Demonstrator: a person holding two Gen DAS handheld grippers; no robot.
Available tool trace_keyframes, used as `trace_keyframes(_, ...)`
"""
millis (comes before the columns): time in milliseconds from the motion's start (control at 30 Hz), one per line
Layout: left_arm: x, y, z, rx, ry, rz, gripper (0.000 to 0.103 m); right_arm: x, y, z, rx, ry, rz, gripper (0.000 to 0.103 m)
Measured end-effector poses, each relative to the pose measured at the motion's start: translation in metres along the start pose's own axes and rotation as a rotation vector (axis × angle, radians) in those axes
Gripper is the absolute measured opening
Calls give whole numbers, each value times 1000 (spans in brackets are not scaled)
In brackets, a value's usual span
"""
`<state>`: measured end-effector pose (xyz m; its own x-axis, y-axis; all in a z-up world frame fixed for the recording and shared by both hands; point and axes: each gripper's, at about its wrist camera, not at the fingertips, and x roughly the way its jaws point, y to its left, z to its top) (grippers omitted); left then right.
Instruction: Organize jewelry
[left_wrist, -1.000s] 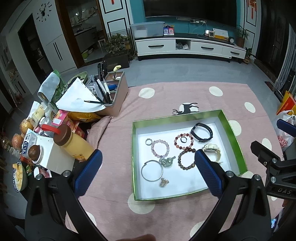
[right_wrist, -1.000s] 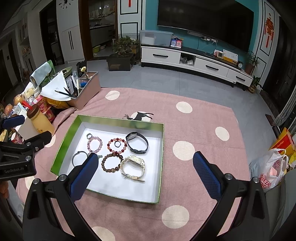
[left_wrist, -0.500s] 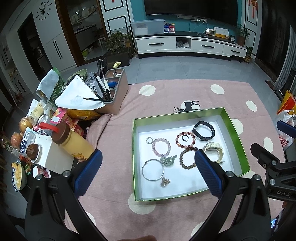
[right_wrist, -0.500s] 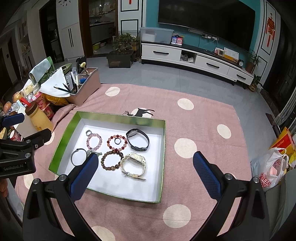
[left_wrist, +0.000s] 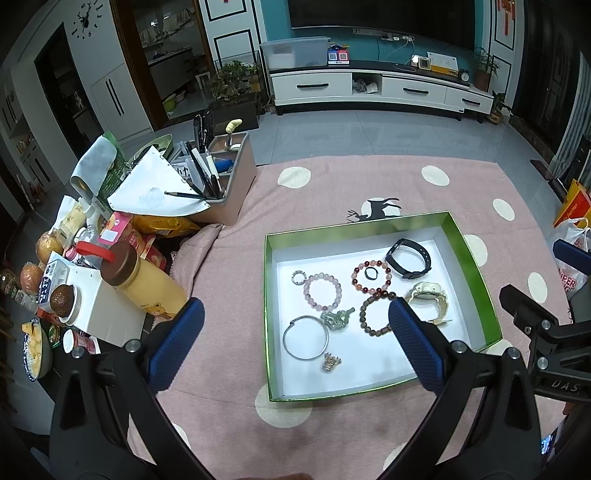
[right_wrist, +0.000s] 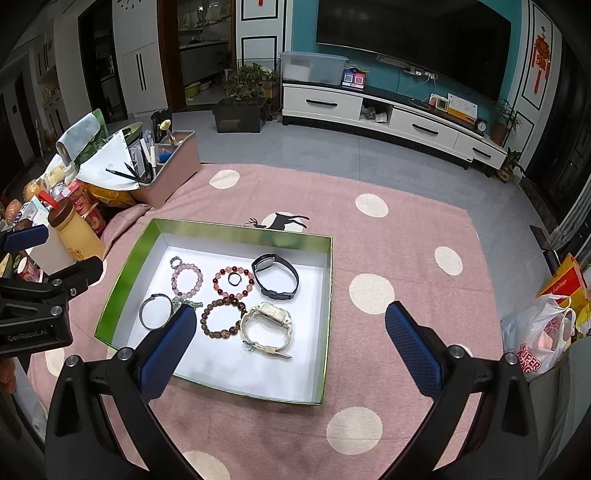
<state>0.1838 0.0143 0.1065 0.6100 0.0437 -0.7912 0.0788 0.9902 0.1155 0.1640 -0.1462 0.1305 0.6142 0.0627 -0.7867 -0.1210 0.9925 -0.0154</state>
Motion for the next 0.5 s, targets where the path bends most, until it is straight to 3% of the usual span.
trace_keyframes(500,10,2,-6,-10,36,7,101,1,2,0,4,0,-2,102)
